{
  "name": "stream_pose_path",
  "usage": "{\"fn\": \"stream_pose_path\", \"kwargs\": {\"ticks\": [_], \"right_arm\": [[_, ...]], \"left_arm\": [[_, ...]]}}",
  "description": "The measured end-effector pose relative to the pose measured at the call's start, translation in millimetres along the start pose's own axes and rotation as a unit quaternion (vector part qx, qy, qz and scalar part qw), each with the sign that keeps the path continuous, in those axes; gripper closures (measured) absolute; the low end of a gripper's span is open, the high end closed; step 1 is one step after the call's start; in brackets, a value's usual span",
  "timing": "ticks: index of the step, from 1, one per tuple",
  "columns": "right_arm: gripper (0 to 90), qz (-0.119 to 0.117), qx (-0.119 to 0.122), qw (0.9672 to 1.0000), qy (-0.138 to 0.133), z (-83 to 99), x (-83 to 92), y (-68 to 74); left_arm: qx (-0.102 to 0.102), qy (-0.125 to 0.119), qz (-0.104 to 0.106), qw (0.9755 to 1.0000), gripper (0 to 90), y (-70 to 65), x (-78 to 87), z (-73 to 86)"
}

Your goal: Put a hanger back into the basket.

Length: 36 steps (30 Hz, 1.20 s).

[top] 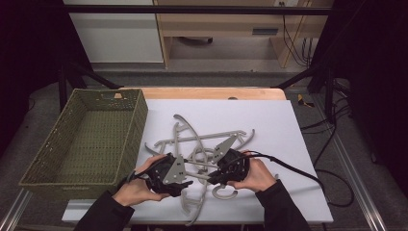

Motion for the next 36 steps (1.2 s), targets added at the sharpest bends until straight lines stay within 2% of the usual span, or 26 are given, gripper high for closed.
{"fn": "stream_pose_path", "kwargs": {"ticks": [1, 2, 5, 6, 10, 12, 13, 14, 19, 26, 29, 30, 33, 36], "right_arm": [[82.4, -0.001, 0.000, 1.0000, 0.001, 0.1, -0.1, 0.2], [82.4, -0.002, -0.005, 1.0000, 0.006, 0.2, -0.1, 1.2], [82.4, -0.006, -0.004, 1.0000, 0.005, 0.3, -0.9, 1.3], [82.4, -0.011, 0.001, 0.9999, 0.006, 0.5, -1.9, 1.1], [82.4, -0.016, -0.001, 0.9998, 0.009, 0.3, -4.6, 1.4], [82.3, -0.016, -0.001, 0.9998, 0.010, 0.3, -4.7, 1.6], [82.3, -0.016, -0.001, 0.9998, 0.010, 0.3, -4.7, 1.6], [82.3, -0.017, -0.001, 0.9998, 0.010, 0.3, -4.6, 1.5], [82.3, -0.022, 0.001, 0.9997, 0.007, 0.4, -4.2, 1.4], [81.9, -0.020, 0.008, 0.9998, 0.002, 0.6, -4.4, 0.2], [81.3, -0.022, 0.006, 0.9997, -0.002, 0.5, -3.2, 0.8], [79.2, -0.012, 0.006, 0.9998, -0.011, 0.6, -2.0, 0.5], [76.6, -0.004, 0.007, 0.9998, -0.021, 0.8, 1.1, -1.1], [73.2, 0.021, 0.005, 0.9986, -0.048, 1.2, 9.4, -4.0]], "left_arm": [[-0.009, 0.005, -0.001, 0.9999, 39.5, -0.9, -2.7, -1.1], [-0.029, 0.013, 0.008, 0.9995, 42.8, -2.4, -7.9, -3.3], [-0.038, 0.020, -0.002, 0.9991, 47.7, -4.2, -11.3, -4.6], [-0.047, 0.029, -0.010, 0.9984, 51.4, -5.2, -13.5, -5.2], [-0.057, 0.039, -0.021, 0.9974, 60.7, -8.4, -16.7, -6.0], [-0.058, 0.041, -0.020, 0.9973, 64.0, -8.9, -17.3, -6.1], [-0.060, 0.042, -0.019, 0.9971, 64.0, -9.4, -17.9, -6.2], [-0.062, 0.038, -0.009, 0.9973, 65.3, -10.3, -19.8, -6.4], [-0.066, 0.056, -0.012, 0.9962, 66.7, -12.1, -23.8, -6.0], [-0.077, 0.064, -0.028, 0.9946, 71.7, -14.1, -23.9, -5.0], [-0.081, 0.060, -0.036, 0.9943, 72.4, -16.7, -22.0, -4.8], [-0.084, 0.059, -0.039, 0.9940, 74.0, -17.7, -21.3, -4.8], [-0.089, 0.060, -0.039, 0.9934, 76.0, -21.6, -21.5, -3.8], [-0.089, 0.053, -0.029, 0.9942, 78.5, -24.9, -21.7, -2.1]]}}
Point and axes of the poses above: each handheld gripper's, and its own axes: x roughly backward along the jaws, z roughly out of its underside, y roughly to its left, the point moved 1 cm from there along -x, roughly forward along the jaws, and after that the axes turned 7 degrees about z, right-handed, at the moved point
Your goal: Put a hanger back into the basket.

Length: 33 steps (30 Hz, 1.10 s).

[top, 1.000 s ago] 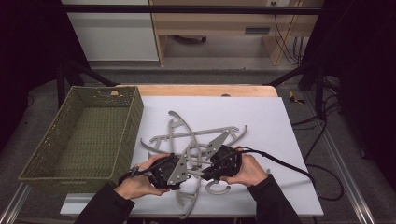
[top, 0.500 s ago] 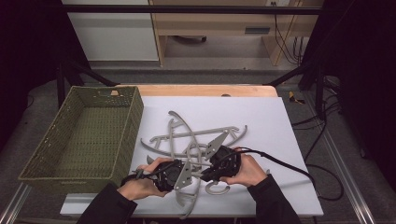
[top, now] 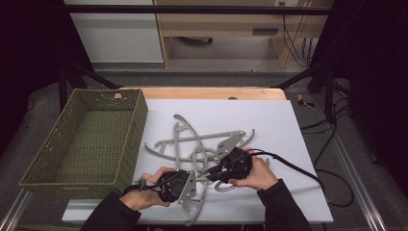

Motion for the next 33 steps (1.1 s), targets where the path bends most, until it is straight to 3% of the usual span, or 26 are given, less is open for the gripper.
{"fn": "stream_pose_path", "kwargs": {"ticks": [2, 5, 7, 8, 9, 13, 14, 15, 16, 17, 18, 19, 22, 25, 28, 33], "right_arm": [[70.7, 0.004, -0.015, 0.9996, -0.024, 0.9, 5.4, -2.8], [65.1, 0.029, -0.035, 0.9972, -0.060, 3.6, 13.6, -8.7], [60.0, 0.053, -0.046, 0.9937, -0.088, 4.9, 21.2, -12.2], [55.7, 0.072, -0.055, 0.9888, -0.119, 5.9, 29.8, -14.6], [55.7, 0.072, -0.055, 0.9888, -0.119, 5.9, 29.8, -14.6], [49.5, 0.129, -0.088, 0.9724, -0.173, 13.5, 50.0, -22.5], [45.4, 0.158, -0.108, 0.9641, -0.184, 21.5, 60.1, -27.6], [45.4, 0.158, -0.108, 0.9641, -0.184, 21.5, 60.1, -27.6], [42.8, 0.175, -0.128, 0.9558, -0.199, 32.2, 69.6, -32.9], [42.8, 0.175, -0.128, 0.9558, -0.199, 32.2, 69.6, -32.9], [38.0, 0.194, -0.147, 0.9449, -0.218, 42.8, 78.7, -37.0], [38.0, 0.194, -0.147, 0.9449, -0.218, 42.8, 78.7, -37.0], [30.2, 0.212, -0.164, 0.9342, -0.235, 54.5, 89.6, -40.6], [24.0, 0.228, -0.173, 0.9272, -0.242, 62.9, 94.7, -40.7], [19.2, 0.248, -0.176, 0.9238, -0.233, 69.4, 96.4, -39.1], [16.1, 0.254, -0.185, 0.9229, -0.222, 80.4, 94.6, -35.1]], "left_arm": [[0.003, -0.006, 0.002, 1.0000, 78.9, -0.9, 1.2, -0.1], [0.011, -0.018, 0.000, 0.9998, 79.0, -1.2, 3.9, 0.0], [0.015, -0.021, -0.007, 0.9996, 79.0, -0.9, 6.1, 0.4], [0.021, -0.027, -0.009, 0.9994, 79.0, -0.9, 6.6, 0.9], [0.028, -0.031, -0.010, 0.9991, 79.0, -1.0, 7.1, 1.4], [0.050, -0.046, -0.013, 0.9976, 79.0, 1.1, 12.9, 4.4], [0.063, -0.057, -0.011, 0.9964, 79.0, 1.0, 13.8, 4.9], [0.063, -0.055, -0.013, 0.9964, 79.0, 2.6, 16.9, 5.7], [0.072, -0.059, -0.011, 0.9956, 79.0, 3.6, 19.3, 6.2], [0.087, -0.075, -0.013, 0.9933, 79.0, 3.1, 20.1, 6.6], [0.094, -0.077, -0.013, 0.9925, 79.0, 4.4, 22.7, 7.1], [0.102, -0.081, -0.013, 0.9914, 79.0, 5.8, 25.3, 7.7], [0.131, -0.096, -0.019, 0.9865, 79.0, 10.3, 32.5, 9.5], [0.154, -0.102, -0.034, 0.9823, 79.0, 15.2, 41.1, 12.1], [0.176, -0.112, -0.048, 0.9768, 79.0, 20.9, 51.2, 16.2], [0.210, -0.138, -0.062, 0.9659, 79.0, 33.4, 70.6, 24.6]]}}
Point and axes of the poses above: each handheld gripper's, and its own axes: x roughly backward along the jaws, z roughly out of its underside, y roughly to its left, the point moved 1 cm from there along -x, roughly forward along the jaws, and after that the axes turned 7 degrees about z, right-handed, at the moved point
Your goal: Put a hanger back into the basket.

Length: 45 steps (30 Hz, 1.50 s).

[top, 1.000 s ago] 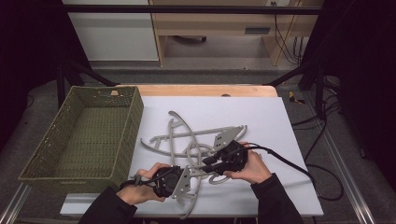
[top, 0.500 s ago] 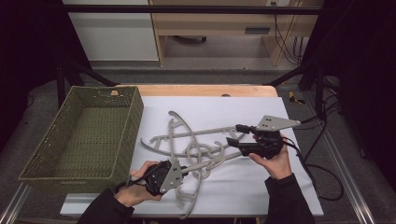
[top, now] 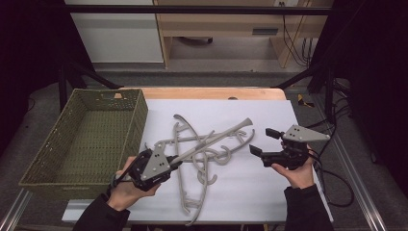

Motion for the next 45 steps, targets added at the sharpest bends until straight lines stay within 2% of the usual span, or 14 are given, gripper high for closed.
{"fn": "stream_pose_path", "kwargs": {"ticks": [2, 3, 7, 12, 14, 18, 24, 30, 34, 38, 45], "right_arm": [[14.3, 0.006, 0.002, 0.9999, 0.009, 5.8, 0.3, -0.9], [12.6, 0.013, -0.001, 0.9998, 0.017, 10.5, 0.0, -1.4], [11.6, 0.015, -0.003, 0.9997, 0.020, 15.6, 1.6, -3.0], [10.1, 0.028, -0.003, 0.9993, 0.024, 20.7, 3.5, -2.8], [9.6, 0.030, -0.006, 0.9992, 0.028, 22.5, 3.7, -2.7], [9.6, 0.032, -0.009, 0.9989, 0.032, 26.0, 3.3, -3.3], [9.6, 0.032, -0.008, 0.9989, 0.034, 27.3, 3.6, -3.4], [9.6, 0.031, -0.007, 0.9988, 0.038, 28.1, 2.9, -3.0], [9.6, 0.032, -0.009, 0.9987, 0.039, 28.3, 1.7, -2.2], [9.3, 0.032, -0.007, 0.9986, 0.041, 28.5, 0.3, -1.8], [9.2, 0.032, -0.008, 0.9986, 0.040, 28.4, 1.0, -2.1]], "left_arm": [[0.015, -0.016, -0.006, 0.9997, 78.9, 7.3, 8.4, -1.9], [0.018, -0.021, -0.009, 0.9996, 78.9, 11.2, 13.0, -3.0], [0.029, -0.032, -0.020, 0.9989, 78.9, 27.0, 31.6, -6.9], [0.045, -0.034, -0.032, 0.9979, 79.0, 50.5, 51.8, -6.2], [0.058, -0.037, -0.037, 0.9969, 78.9, 60.7, 58.9, -3.2], [0.070, -0.036, -0.053, 0.9955, 78.9, 79.5, 73.1, 5.7], [0.089, -0.035, -0.070, 0.9929, 78.9, 102.8, 96.4, 23.5], [0.108, -0.039, -0.086, 0.9896, 79.0, 124.1, 123.4, 48.4], [0.126, -0.033, -0.098, 0.9866, 78.9, 137.1, 138.1, 67.0], [0.143, -0.031, -0.115, 0.9826, 78.9, 148.8, 146.5, 83.7], [0.176, -0.024, -0.127, 0.9759, 79.0, 161.8, 159.5, 112.0]]}}
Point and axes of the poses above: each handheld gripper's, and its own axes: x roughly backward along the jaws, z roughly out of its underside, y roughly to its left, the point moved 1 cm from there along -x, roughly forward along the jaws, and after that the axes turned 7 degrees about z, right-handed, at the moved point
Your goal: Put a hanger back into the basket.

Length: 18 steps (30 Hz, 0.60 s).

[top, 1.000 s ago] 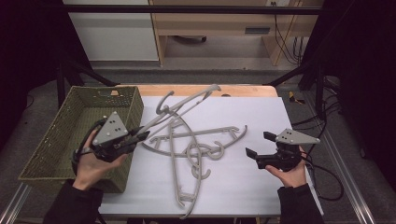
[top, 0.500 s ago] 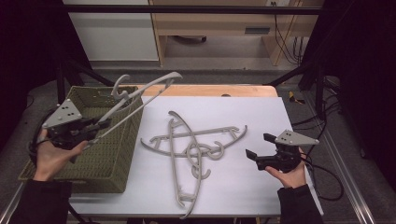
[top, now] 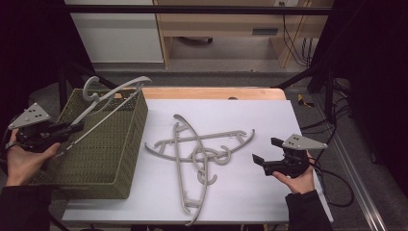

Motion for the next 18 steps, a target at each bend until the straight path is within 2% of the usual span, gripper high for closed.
{"fn": "stream_pose_path", "kwargs": {"ticks": [9, 15, 18], "right_arm": [[9.1, 0.000, 0.001, 1.0000, 0.002, 0.1, -0.8, 0.4], [8.9, -0.001, 0.002, 1.0000, 0.005, 0.3, -1.4, 0.8], [8.8, -0.002, 0.003, 1.0000, 0.007, 0.5, -1.9, 1.1]], "left_arm": [[0.017, 0.012, -0.007, 0.9998, 79.0, 16.1, 14.1, 21.8], [0.024, 0.031, -0.011, 0.9992, 79.0, 20.1, 12.4, 33.9], [0.035, 0.035, -0.010, 0.9987, 79.0, 22.2, 7.8, 39.8]]}}
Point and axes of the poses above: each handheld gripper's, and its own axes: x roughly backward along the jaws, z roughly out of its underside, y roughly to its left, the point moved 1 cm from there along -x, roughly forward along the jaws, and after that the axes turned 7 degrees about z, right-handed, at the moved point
